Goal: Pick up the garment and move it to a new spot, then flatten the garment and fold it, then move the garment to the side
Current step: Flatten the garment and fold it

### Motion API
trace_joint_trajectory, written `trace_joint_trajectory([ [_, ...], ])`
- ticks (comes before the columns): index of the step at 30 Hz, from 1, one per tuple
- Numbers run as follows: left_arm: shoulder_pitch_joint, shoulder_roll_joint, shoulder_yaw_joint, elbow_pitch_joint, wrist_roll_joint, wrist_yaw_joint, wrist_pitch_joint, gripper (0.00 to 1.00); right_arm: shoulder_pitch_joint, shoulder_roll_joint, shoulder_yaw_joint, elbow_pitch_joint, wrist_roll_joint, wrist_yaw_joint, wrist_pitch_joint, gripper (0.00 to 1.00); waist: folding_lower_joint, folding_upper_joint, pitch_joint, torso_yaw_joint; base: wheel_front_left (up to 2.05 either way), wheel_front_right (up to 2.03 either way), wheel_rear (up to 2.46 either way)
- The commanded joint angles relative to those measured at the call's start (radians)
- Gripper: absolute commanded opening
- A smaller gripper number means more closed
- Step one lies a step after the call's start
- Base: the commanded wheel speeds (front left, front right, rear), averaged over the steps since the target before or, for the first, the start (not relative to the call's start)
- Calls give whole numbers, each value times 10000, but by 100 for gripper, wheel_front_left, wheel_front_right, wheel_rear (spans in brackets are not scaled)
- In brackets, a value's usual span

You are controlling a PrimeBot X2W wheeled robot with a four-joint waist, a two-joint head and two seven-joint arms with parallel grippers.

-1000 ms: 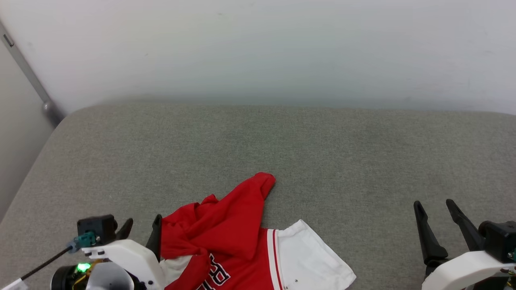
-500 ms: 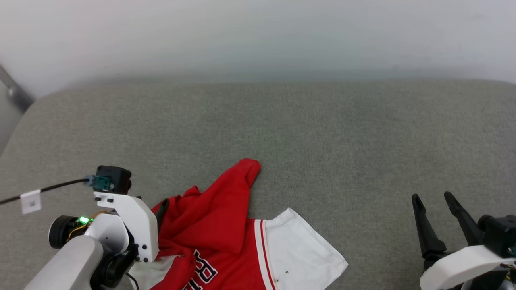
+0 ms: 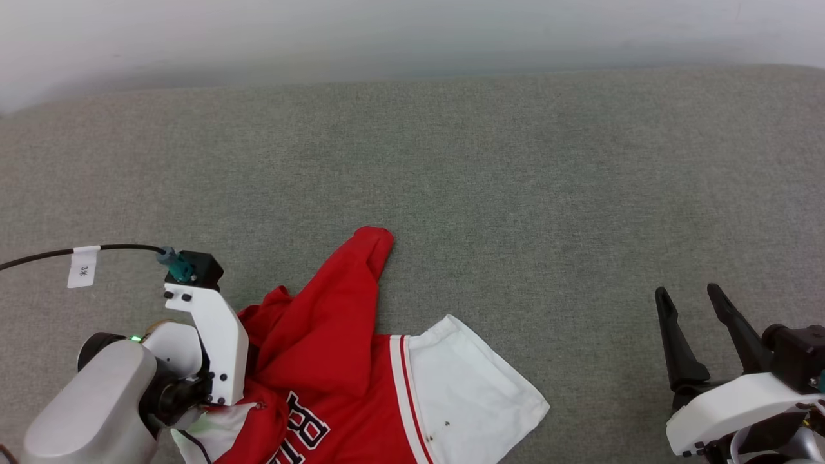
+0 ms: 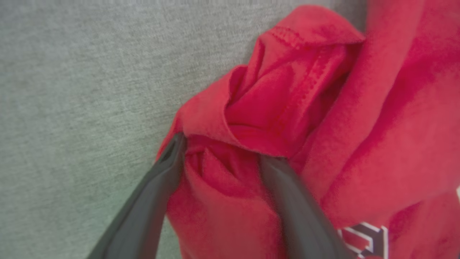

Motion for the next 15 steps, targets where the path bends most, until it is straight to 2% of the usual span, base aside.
trace_joint_trajectory([
  [1,364,-478,-377,317,19,-93,-2,0,-101,12,-15,44,80,-7,-24,100,0,-1,15,-8,0,0,0],
  [4,17,-540,-196,343,390,39,-858,0,-160,12,-42,134,82,-7,-23,100,0,-1,-113,14,0,0,0],
  [5,-373,-521,-6,193,718,164,-1593,0,-110,12,-67,177,79,-7,6,100,0,-1,-259,58,0,0,0],
  [8,-809,-666,223,-56,1186,528,-2543,0,-39,12,-50,226,74,-7,32,100,0,-1,-473,107,0,0,0],
  [12,-1535,-1160,404,-439,1620,943,-3509,0,-44,10,37,207,100,-7,13,100,0,-1,-540,51,0,0,0],
  [15,-2251,-1542,439,-495,1943,1085,-4105,0,-185,10,131,129,127,-7,-39,100,0,-1,-301,-115,0,0,0],
])
